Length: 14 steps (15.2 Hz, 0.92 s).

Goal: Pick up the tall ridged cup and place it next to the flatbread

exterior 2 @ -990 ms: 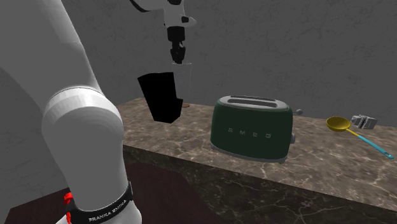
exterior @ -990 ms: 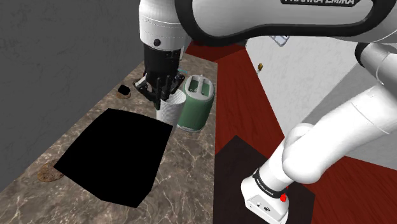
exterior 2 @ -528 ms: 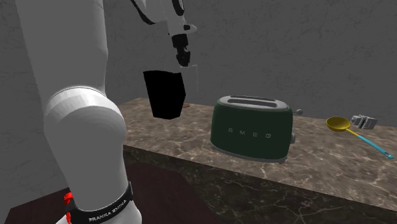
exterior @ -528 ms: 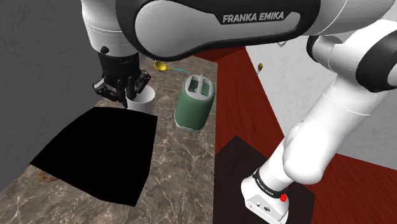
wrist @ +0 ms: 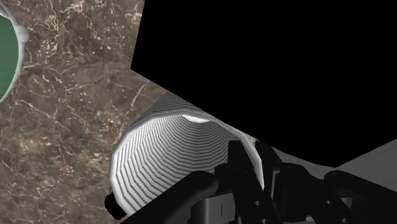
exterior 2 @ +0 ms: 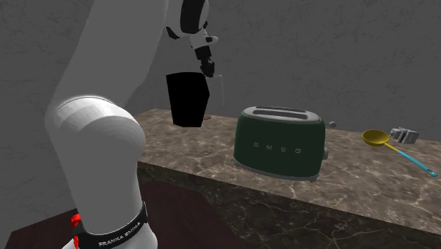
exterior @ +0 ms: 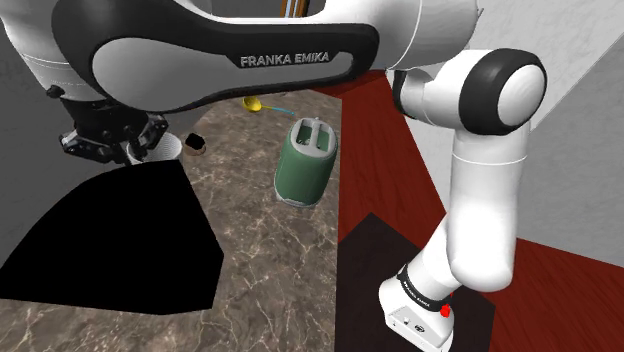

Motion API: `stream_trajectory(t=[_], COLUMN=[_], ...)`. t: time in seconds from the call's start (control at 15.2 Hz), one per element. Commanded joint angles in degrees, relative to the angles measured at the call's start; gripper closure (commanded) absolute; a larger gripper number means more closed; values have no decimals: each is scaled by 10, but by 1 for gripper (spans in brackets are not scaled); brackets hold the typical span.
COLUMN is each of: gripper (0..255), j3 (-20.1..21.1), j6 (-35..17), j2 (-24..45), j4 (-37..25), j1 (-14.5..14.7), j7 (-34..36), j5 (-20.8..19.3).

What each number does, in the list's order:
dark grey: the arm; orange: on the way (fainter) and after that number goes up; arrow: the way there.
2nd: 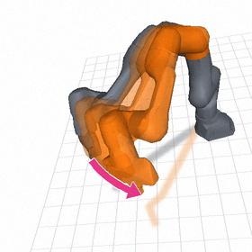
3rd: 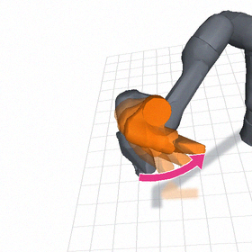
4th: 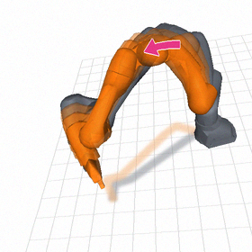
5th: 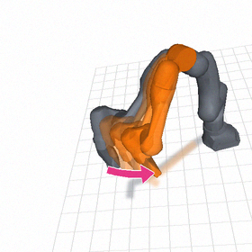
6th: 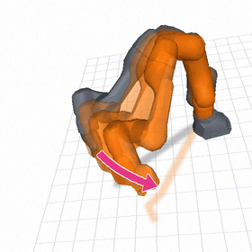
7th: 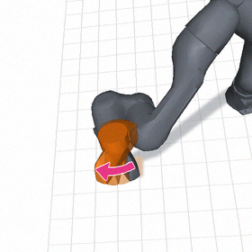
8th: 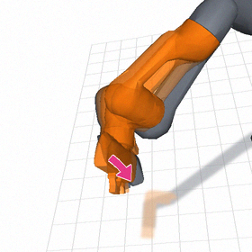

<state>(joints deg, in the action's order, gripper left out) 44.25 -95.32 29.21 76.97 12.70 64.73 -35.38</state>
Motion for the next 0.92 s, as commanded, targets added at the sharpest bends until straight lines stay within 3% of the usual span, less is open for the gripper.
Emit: stream_trajectory(t=[0.0, 0.13, 0.33, 0.4, 0.46, 0.59, 0.73, 0.86], gripper=[255, 255, 255, 255, 0, 0, 0, 0], j3=[31, 66, 158, 128, 130, 188, 245, 291], j6=[-4, -11, -4, -5, -5, -50, -74, -69], j2=[38, 54, 105, 76, 77, 37, 22, 34], j4=[1, 13, 27, 18, 18, 88, 120, 114], j1=[-3, -28, -83, -68, -69, -166, -251, -310], j7=[28, 43, 81, 68, 68, -99, -281, -470], j5=[92, 67, -6, -188, -189, -160, -134, -118])
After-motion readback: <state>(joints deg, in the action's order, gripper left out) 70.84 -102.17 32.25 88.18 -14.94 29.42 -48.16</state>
